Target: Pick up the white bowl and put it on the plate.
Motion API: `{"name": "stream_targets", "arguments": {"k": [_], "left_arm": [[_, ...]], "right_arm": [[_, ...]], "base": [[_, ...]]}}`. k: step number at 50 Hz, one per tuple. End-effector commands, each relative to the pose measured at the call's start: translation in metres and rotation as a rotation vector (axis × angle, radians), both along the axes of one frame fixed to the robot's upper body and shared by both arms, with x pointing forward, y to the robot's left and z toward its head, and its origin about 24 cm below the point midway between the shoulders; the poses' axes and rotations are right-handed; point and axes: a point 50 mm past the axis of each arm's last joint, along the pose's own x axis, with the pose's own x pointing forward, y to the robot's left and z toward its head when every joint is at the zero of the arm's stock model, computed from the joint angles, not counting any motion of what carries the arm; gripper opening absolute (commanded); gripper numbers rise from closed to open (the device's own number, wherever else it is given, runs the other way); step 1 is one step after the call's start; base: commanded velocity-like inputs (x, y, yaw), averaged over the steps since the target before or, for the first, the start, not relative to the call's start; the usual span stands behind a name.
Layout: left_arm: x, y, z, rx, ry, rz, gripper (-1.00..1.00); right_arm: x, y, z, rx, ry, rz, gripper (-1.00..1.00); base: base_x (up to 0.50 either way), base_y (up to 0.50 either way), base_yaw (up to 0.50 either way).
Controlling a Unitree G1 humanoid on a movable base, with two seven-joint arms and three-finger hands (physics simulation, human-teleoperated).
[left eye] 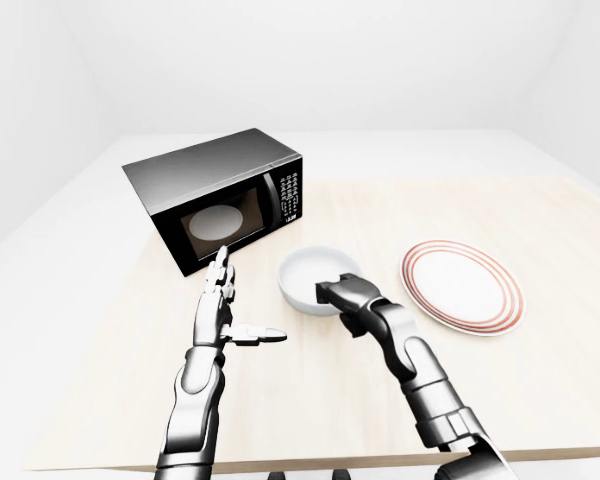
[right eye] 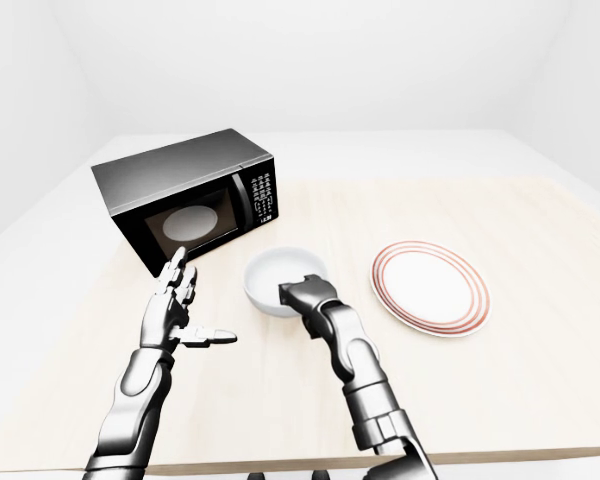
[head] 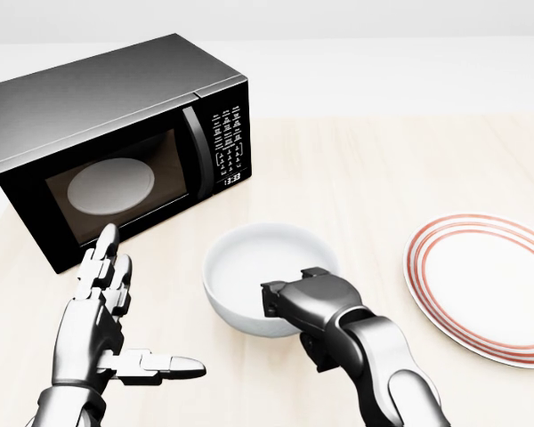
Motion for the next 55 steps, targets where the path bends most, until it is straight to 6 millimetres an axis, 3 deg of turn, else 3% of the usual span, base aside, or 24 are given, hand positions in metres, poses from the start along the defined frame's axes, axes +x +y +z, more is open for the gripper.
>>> {"name": "stream_targets", "arguments": {"k": [1,11,18,32,42,55], "left_arm": [[0.0,0.0,0.0,-0.002,-0.001,-0.001,1.0],[0.0,0.0,0.001,-0.003,-0.002,-0.001,1.0],[0.0,0.0,0.0,-0.004,-0.001,-0.002,1.0],[0.0,-0.001,0.001,-0.005,-0.001,-0.002,1.0],[0.0,0.0,-0.001,-0.005,0.0,-0.002,1.0],[0.001,0.0,0.0,-0.006,0.0,-0.001,1.0]], "right_arm": [[0.001,0.001,0.006,0.011,-0.022,-0.001,-1.0],[0.007,0.007,0.054,0.102,-0.2,0.018,-1.0],[0.006,0.007,0.077,0.114,-0.274,0.031,-1.0],[0.008,0.0,0.087,0.055,-0.334,0.01,-1.0],[0.018,-0.011,0.1,-0.019,-0.475,-0.041,-1.0],[0.028,-0.029,0.097,-0.053,-0.502,-0.092,-1.0]], "base": [[0.0,0.0,0.0],[0.0,0.0,0.0],[0.0,0.0,0.0],[0.0,0.0,0.0],[0.0,0.0,0.0],[0.0,0.0,0.0]]}}
